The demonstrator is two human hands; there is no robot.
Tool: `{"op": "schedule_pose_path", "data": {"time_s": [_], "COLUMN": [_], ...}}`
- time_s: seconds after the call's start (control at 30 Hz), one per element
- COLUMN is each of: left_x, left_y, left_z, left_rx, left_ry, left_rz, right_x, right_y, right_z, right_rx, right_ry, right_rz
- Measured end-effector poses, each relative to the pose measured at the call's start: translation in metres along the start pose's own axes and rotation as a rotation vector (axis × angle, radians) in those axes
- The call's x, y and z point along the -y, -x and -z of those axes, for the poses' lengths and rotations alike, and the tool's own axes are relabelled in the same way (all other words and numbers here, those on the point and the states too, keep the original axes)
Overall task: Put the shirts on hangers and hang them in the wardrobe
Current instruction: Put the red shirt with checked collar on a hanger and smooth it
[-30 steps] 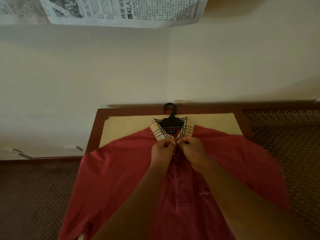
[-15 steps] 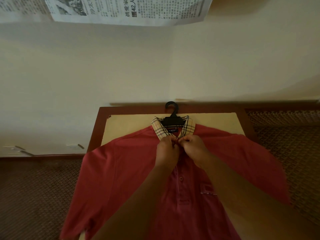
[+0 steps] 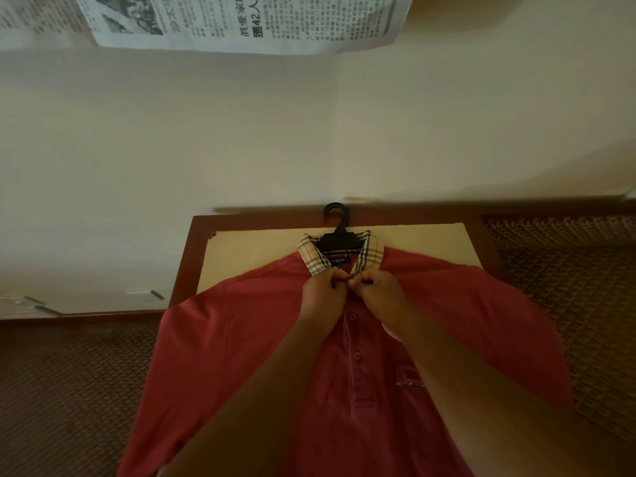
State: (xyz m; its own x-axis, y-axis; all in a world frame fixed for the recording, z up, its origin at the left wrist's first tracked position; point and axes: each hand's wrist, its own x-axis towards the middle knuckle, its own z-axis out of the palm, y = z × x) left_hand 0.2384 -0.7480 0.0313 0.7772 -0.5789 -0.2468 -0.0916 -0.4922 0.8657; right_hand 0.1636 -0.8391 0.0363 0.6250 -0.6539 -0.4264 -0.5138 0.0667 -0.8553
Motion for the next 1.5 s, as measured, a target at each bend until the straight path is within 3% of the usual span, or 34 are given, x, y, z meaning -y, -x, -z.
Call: {"op": "schedule_pose_path", "data": {"time_s": [0.17,0.47,0.63,0.8,1.03,1.17,1.33,1.43,1.5], "left_x": [0.001,-0.009,-0.012,-0.026,-0.022,-0.016,-0.014,-0.014,-0.008], "left_y": [0.005,0.017,0.010,-0.022,-0.068,-0.086,-0.096,-0.084,-0.063], "left_z": [-0.002,-0.012,0.019,0.039,0.047,0.045,0.041,0.032,0.023], "left_rx": [-0.013,-0.180,-0.210,-0.233,-0.173,-0.203,-0.190,-0.248,-0.306], "left_ry": [0.041,0.137,-0.012,-0.282,-0.523,-0.512,-0.543,-0.522,-0.511], "left_rz": [0.032,0.175,0.131,0.060,0.153,0.254,0.206,0.119,0.023], "right_x": [-0.004,-0.022,-0.013,0.020,0.046,0.050,0.056,0.057,0.057], "right_y": [0.006,0.018,0.022,-0.018,-0.075,-0.090,-0.097,-0.091,-0.086], "right_z": [-0.007,-0.013,0.008,0.027,0.035,0.036,0.049,0.044,0.038], "right_rx": [-0.083,-0.190,-0.351,-0.317,-0.095,-0.038,-0.047,-0.068,0.019], "right_ry": [0.022,0.041,0.146,0.408,0.969,1.001,0.955,0.967,0.961], "right_rz": [0.062,0.229,0.272,0.386,0.288,0.253,0.154,0.323,0.435]}}
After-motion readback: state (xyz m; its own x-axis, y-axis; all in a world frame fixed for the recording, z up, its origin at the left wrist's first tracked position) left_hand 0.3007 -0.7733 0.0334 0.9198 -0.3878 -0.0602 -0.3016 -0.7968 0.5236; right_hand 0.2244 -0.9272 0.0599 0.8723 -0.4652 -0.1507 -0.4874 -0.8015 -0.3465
